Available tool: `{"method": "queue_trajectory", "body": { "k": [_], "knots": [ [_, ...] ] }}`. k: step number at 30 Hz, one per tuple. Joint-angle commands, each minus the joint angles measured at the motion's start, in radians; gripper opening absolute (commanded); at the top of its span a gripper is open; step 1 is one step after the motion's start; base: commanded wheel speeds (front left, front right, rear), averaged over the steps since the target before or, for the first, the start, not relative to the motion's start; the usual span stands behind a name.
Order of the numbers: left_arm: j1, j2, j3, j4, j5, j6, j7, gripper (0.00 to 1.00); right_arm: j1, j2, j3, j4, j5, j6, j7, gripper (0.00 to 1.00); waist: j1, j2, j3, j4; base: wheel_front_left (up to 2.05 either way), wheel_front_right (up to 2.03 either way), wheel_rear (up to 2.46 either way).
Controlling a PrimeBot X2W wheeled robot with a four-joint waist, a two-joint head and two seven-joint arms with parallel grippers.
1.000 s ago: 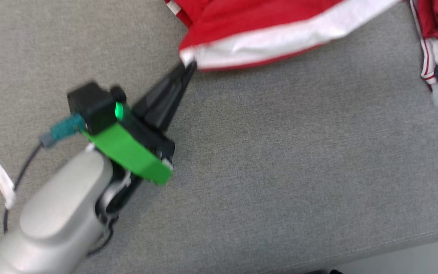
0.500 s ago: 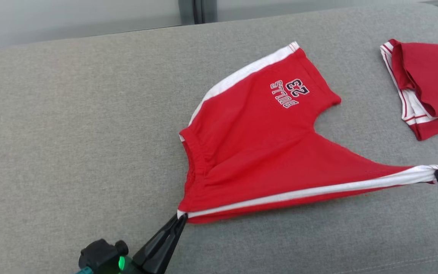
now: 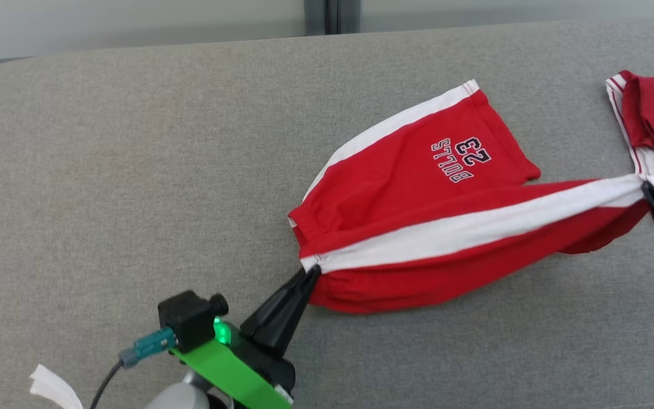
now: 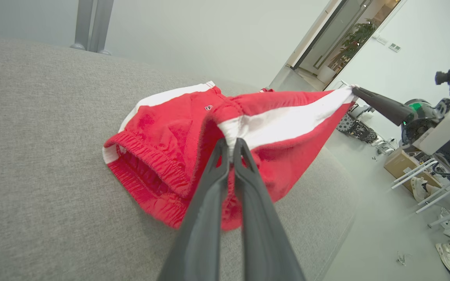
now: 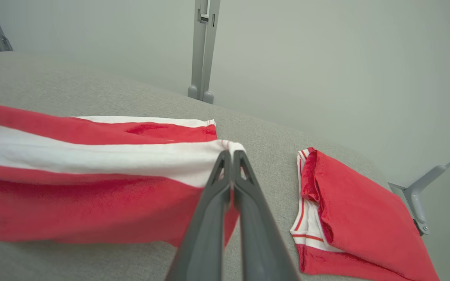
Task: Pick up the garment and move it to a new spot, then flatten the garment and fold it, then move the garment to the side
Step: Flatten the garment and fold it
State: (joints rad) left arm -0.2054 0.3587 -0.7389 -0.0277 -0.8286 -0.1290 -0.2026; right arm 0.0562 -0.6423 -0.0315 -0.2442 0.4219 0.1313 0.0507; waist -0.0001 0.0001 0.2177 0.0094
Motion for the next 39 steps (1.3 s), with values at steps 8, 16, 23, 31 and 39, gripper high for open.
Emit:
{"method": "queue_trajectory", "body": {
  "k": [8,16,23,31,39],
  "knots": [
    [-0.197,-0.025,-0.025,0.127,-0.147,-0.002,-0.018,0.0,-0.34,-0.084,0.184,0.221,0.109,-0.001,0.034,0.0,0.0001,-0.0001,0.106,0.048,0.0,0.0,0.0],
    [-0.361,-0.041,-0.067,0.231,-0.282,-0.002,0.054,0.0,-0.648,-0.181,0.402,0.383,0.3,-0.001,0.102,0.0,0.0001,-0.0001,0.189,0.095,0.0,0.0,0.0],
    [-0.467,-0.051,-0.106,0.311,-0.338,-0.002,0.109,0.0,-0.865,-0.242,0.604,0.489,0.377,-0.001,0.153,0.0,0.0001,-0.0001,0.246,0.134,0.0,0.0,0.0],
    [-0.524,-0.055,-0.147,0.338,-0.37,-0.002,0.085,0.0,-1.03,-0.265,0.783,0.608,0.413,-0.001,0.096,0.0,0.0001,-0.0001,0.271,0.162,0.0,0.0,0.0],
    [-0.548,-0.047,-0.194,0.374,-0.398,-0.002,0.048,0.9,-1.106,-0.232,0.898,0.727,0.426,-0.001,-0.066,1.0,0.0001,-0.0001,0.249,0.154,0.0,0.0,0.0]
  ]
}}
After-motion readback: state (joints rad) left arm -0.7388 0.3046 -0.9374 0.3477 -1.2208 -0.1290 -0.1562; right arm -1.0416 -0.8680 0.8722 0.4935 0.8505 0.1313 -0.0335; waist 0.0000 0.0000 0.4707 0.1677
